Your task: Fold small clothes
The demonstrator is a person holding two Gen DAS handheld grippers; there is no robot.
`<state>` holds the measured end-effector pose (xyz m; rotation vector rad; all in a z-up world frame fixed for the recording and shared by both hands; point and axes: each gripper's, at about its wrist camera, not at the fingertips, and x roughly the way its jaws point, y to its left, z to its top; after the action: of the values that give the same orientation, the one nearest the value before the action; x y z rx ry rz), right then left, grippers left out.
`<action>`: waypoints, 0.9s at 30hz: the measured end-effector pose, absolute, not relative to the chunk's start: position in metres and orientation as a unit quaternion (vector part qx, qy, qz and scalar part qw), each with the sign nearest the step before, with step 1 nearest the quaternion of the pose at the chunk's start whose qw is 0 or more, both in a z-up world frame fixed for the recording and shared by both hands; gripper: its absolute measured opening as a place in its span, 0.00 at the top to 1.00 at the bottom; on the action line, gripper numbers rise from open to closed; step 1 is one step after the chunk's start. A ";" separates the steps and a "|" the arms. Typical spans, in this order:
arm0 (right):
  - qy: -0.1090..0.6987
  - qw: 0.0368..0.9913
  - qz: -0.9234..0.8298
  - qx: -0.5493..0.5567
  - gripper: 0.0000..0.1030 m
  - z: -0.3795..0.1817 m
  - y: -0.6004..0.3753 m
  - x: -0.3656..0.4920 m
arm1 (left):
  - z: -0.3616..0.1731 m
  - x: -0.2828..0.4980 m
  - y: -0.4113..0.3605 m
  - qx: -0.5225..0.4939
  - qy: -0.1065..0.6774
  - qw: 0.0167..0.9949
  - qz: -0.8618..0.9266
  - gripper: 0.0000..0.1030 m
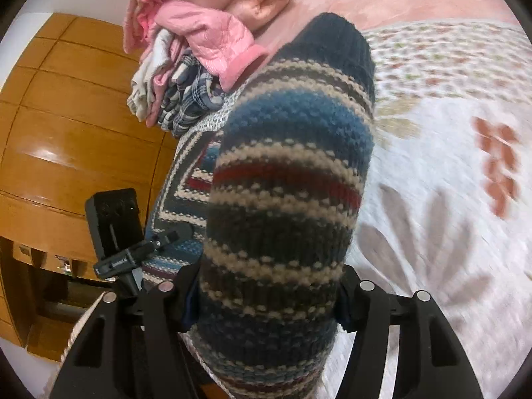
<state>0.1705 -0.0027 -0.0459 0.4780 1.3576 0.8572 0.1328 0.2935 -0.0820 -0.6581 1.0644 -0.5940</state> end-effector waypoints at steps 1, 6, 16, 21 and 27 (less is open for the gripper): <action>0.602 0.669 0.380 0.213 0.40 -0.043 -0.014 0.163 | -0.082 0.125 0.281 -0.301 0.495 0.767 -0.277 0.70; 0.627 0.662 0.359 0.200 0.40 -0.061 -0.058 0.129 | -0.104 0.105 0.229 -0.279 0.535 0.750 -0.270 0.69; 0.667 0.653 0.318 0.167 0.37 -0.118 -0.077 0.114 | -0.153 0.117 0.191 -0.219 0.570 0.755 -0.237 0.59; 0.674 0.663 0.289 0.149 0.25 -0.122 -0.073 0.110 | -0.152 0.118 0.184 -0.216 0.571 0.759 -0.228 0.55; 0.656 0.709 0.237 0.104 0.20 -0.090 -0.081 0.099 | -0.133 0.102 0.204 -0.247 0.579 0.761 -0.156 0.46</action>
<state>0.0993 -0.0812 -0.0898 0.2299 1.4558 0.5252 0.1018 0.2038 -0.1326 -0.5366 1.2601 -0.3385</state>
